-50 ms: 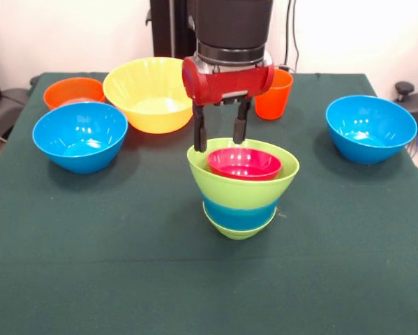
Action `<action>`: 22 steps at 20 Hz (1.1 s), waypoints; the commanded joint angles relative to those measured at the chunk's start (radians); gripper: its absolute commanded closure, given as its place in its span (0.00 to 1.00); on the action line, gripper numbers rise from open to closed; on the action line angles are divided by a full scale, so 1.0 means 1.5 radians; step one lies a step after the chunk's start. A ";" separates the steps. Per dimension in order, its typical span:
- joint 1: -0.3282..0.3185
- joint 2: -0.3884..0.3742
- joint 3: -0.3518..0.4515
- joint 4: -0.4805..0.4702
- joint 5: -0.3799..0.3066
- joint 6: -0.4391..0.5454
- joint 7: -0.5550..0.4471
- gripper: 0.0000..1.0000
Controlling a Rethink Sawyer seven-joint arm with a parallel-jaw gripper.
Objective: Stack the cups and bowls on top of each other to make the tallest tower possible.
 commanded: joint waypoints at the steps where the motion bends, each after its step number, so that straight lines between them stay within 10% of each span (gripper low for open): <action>1: 0.012 -0.013 -0.012 0.045 0.008 0.078 -0.044 0.00; 22: -0.001 -0.028 -0.015 0.067 0.014 0.079 -0.063 0.00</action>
